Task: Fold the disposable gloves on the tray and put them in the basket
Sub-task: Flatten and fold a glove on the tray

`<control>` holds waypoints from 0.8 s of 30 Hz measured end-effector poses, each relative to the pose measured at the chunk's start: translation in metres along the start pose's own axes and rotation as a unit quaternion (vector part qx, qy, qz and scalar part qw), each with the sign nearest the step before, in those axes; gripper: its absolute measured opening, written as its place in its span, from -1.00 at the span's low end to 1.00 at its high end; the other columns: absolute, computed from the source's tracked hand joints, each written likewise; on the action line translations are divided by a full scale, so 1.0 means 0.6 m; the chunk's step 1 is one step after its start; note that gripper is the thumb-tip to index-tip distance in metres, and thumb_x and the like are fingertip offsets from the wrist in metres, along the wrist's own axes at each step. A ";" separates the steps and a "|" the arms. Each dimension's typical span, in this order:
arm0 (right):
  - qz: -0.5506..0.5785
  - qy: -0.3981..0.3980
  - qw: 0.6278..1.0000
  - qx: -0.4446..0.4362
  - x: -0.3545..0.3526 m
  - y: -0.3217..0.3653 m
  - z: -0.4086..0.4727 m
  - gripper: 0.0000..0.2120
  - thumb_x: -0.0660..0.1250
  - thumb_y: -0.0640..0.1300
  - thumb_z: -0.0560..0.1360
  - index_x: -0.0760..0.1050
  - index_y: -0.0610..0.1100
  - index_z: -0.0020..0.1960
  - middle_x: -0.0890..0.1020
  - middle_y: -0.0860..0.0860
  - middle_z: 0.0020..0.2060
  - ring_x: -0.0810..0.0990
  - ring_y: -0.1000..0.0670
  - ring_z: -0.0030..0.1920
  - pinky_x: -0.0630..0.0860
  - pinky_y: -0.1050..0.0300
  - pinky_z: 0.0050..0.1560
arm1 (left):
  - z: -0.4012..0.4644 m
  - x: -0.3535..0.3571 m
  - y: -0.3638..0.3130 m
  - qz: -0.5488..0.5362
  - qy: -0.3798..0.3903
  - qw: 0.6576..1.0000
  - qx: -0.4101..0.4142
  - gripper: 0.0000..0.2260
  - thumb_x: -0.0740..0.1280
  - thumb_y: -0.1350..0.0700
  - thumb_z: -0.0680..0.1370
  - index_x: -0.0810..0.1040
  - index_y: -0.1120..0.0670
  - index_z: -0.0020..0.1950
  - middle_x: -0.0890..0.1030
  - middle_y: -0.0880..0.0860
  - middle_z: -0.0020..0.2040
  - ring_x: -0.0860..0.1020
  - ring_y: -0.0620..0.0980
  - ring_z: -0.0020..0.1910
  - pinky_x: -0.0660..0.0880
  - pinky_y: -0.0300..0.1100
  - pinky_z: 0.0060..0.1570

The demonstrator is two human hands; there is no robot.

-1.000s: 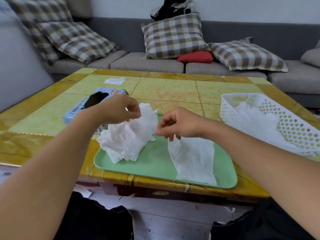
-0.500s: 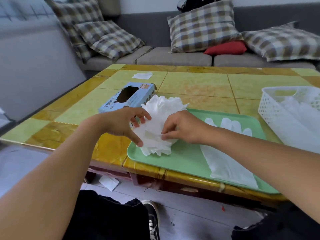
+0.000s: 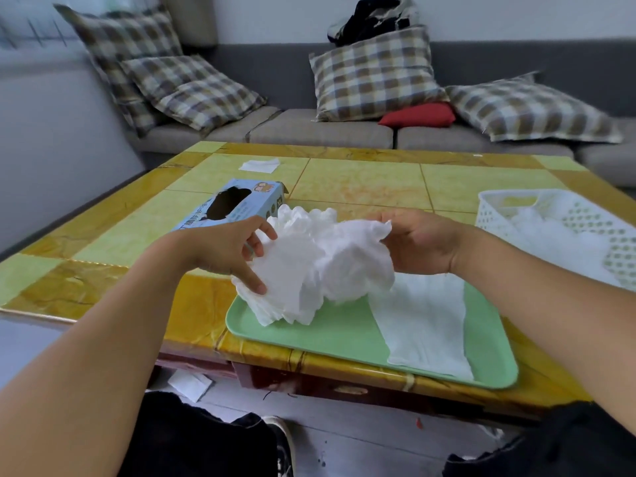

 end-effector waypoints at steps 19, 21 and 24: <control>0.046 -0.254 0.960 -0.113 -0.052 0.075 -0.178 -0.31 0.40 0.18 0.44 0.50 -0.27 0.40 0.60 -0.22 0.30 0.58 -0.21 0.28 0.57 -0.06 0.22 | 0.046 0.022 -0.329 -0.523 -0.157 0.822 0.160 -0.88 0.44 0.16 0.57 0.66 0.15 0.09 0.74 0.12 -0.03 0.71 0.08 -0.09 0.65 0.01 -0.03; 0.027 -0.310 0.941 -0.132 -0.067 0.073 -0.184 -0.48 0.44 -0.04 0.49 0.52 -0.29 0.36 0.63 -0.22 0.20 0.61 -0.18 0.13 0.61 -0.02 0.07 | 0.040 0.015 -0.335 -0.516 -0.132 0.830 0.164 -0.89 0.42 0.18 0.58 0.66 0.14 0.09 0.73 0.13 -0.02 0.71 0.09 -0.07 0.66 -0.03 -0.06; 0.002 -0.336 0.933 -0.127 -0.074 0.072 -0.183 -0.66 0.35 -0.11 0.61 0.56 -0.25 0.32 0.65 -0.13 0.04 0.62 -0.07 -0.08 0.61 0.05 -0.07 | 0.036 0.012 -0.333 -0.508 -0.090 0.841 0.164 -0.85 0.38 0.15 0.60 0.67 0.16 0.12 0.73 0.13 -0.02 0.71 0.05 -0.09 0.64 -0.14 -0.19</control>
Point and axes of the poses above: each hand's wrist, its own z-axis towards the middle knuckle, its own x-axis out of the palm, y = z × x, the point moved 5 cm from there along z, towards the middle knuckle
